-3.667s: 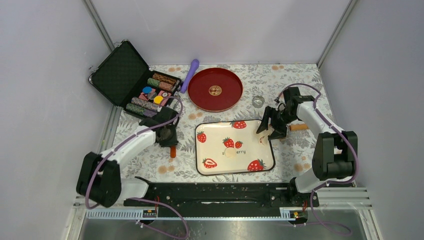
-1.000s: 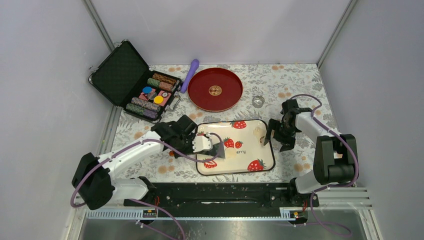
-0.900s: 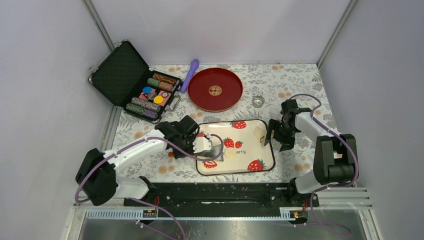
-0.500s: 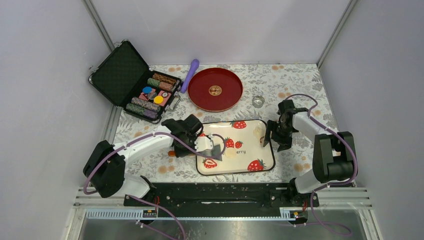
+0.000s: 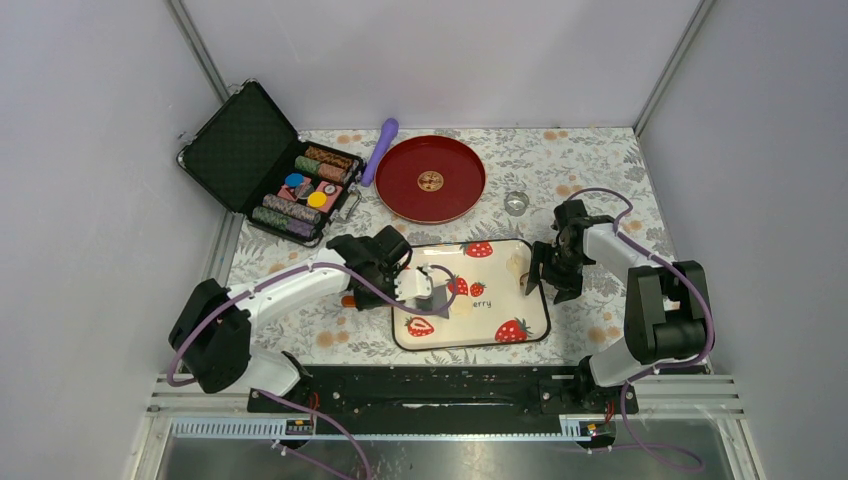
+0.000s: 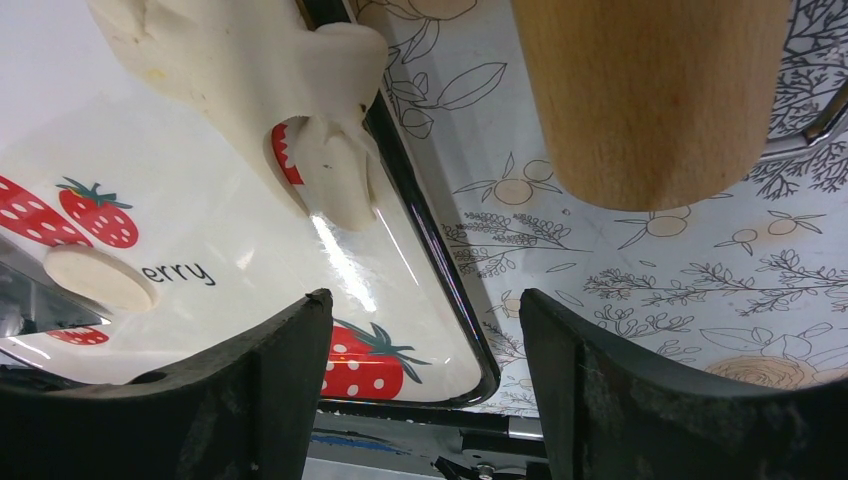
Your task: Roll out the dumpling wrappers from the dough
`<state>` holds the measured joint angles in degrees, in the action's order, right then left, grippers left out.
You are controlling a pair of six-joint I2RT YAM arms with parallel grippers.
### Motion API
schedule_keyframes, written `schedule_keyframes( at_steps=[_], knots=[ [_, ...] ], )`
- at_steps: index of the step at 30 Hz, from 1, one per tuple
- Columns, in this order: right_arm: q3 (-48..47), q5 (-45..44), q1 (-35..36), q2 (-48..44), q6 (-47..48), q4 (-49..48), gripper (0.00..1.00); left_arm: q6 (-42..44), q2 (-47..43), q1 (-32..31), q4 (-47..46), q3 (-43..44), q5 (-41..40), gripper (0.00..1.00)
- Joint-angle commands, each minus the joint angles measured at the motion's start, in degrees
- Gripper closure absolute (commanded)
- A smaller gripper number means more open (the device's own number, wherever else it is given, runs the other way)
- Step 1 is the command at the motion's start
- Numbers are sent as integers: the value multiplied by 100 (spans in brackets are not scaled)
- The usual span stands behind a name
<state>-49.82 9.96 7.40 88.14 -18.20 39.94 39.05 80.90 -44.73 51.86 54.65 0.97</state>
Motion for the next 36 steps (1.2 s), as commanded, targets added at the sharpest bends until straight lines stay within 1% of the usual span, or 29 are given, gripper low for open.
schedule_keyframes(
  at_steps=[1, 9, 14, 18, 26, 36],
  knots=[
    [1, -21, 51, 39, 66, 17, 25, 105, 44, -27, -20, 280, 95, 100],
    [-28, 31, 51, 82, 77, 6, 26, 214, 268, -27, 205, 382, 240, 100],
    [-46, 102, 53, 123, 93, 0, 33, 268, 390, -27, 306, 488, 304, 100],
    [-73, 167, 56, 167, 98, 0, 37, 283, 485, -27, 394, 588, 407, 100],
    [-115, 330, 51, 225, 71, -1, 39, 234, 699, -27, 598, 774, 368, 100],
    [-98, 382, 53, 256, 88, -20, 41, 247, 757, 10, 670, 773, 309, 100]
  ],
)
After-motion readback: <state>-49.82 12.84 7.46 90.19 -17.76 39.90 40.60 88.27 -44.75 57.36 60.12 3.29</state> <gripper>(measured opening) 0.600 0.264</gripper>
